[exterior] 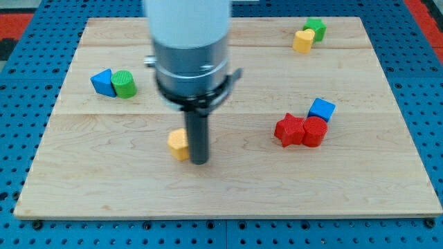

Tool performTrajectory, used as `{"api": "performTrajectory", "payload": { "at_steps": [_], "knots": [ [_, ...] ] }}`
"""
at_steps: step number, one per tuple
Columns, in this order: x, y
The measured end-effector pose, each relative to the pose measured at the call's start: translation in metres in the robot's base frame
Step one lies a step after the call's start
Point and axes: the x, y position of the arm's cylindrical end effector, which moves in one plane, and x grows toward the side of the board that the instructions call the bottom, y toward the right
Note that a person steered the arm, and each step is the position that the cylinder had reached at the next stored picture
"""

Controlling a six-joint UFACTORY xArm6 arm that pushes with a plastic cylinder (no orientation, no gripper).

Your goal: Nudge blue cube a bit down

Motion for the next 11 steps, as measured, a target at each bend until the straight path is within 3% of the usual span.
{"api": "performTrajectory", "payload": {
  "at_steps": [2,3,4,5,6,8,9,11],
  "knots": [
    [-0.087,-0.13],
    [-0.08,-0.113],
    [-0.085,-0.067],
    [-0.131,0.036],
    [-0.146,0.156],
    [-0.082,0.242],
    [-0.043,0.245],
    [-0.009,0.348]
  ]
}}
